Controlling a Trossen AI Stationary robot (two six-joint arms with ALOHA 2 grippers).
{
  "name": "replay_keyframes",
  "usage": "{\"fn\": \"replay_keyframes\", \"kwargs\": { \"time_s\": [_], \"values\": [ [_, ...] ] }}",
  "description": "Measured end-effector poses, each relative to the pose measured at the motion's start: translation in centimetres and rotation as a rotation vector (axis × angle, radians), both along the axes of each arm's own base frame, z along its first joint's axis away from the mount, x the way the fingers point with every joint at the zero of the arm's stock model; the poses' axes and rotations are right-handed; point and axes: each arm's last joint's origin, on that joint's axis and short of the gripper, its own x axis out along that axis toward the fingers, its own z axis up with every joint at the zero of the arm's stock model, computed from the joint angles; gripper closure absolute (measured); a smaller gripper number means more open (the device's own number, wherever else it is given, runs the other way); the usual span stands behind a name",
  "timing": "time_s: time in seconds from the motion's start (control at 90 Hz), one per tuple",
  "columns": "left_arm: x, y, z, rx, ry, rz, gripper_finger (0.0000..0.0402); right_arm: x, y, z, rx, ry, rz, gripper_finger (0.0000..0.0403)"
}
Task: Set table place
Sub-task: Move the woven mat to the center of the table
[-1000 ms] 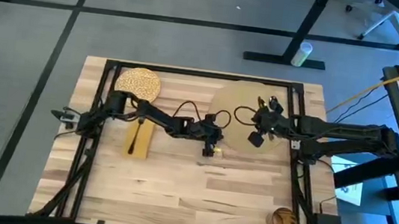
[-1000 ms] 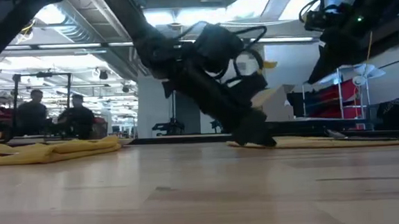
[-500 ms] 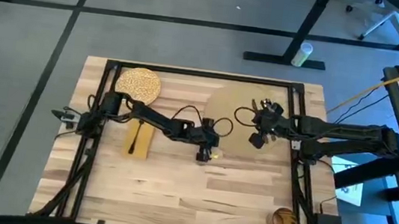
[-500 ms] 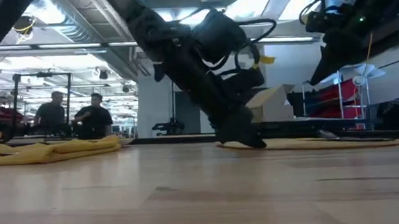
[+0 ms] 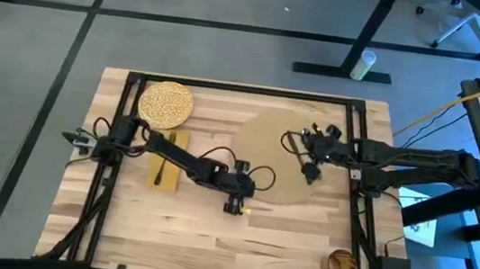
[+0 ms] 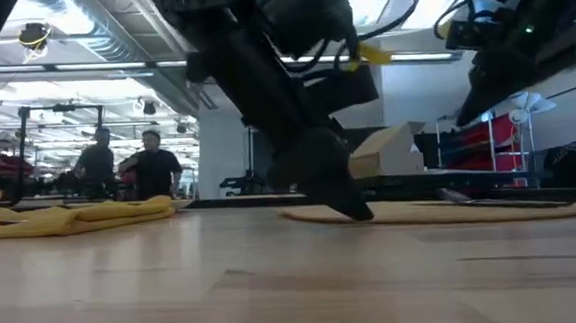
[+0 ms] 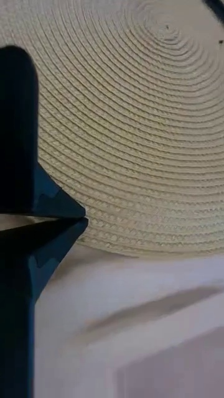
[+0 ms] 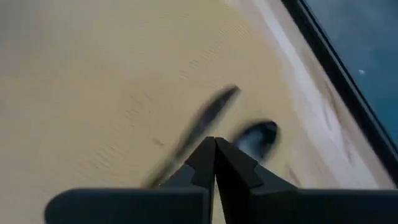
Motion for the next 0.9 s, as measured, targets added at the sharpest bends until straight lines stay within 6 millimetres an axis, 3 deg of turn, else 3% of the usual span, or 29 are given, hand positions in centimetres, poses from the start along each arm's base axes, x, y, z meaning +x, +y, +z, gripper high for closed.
{"fn": "replay_keyframes", "kwargs": {
  "time_s": [0.311,0.467,0.611,0.9],
  "values": [
    [-0.1,-1.2,1.0,-0.05,-0.053,0.03,0.0401,-1.2,1.1,-1.8,0.045,0.204,-0.149,0.0403],
    [-0.1,-1.6,1.1,-0.059,-0.063,0.032,0.0401,-1.9,1.2,-4.3,0.084,0.272,-0.218,0.0403],
    [-0.5,-1.5,0.4,-0.061,-0.056,0.04,0.0401,-2.8,1.3,-6.7,0.119,0.274,-0.265,0.0403],
    [-1.2,-1.3,-0.4,-0.059,-0.027,0.072,0.0401,-3.4,1.3,-9.1,0.174,0.207,-0.294,0.0403]
  ]
}}
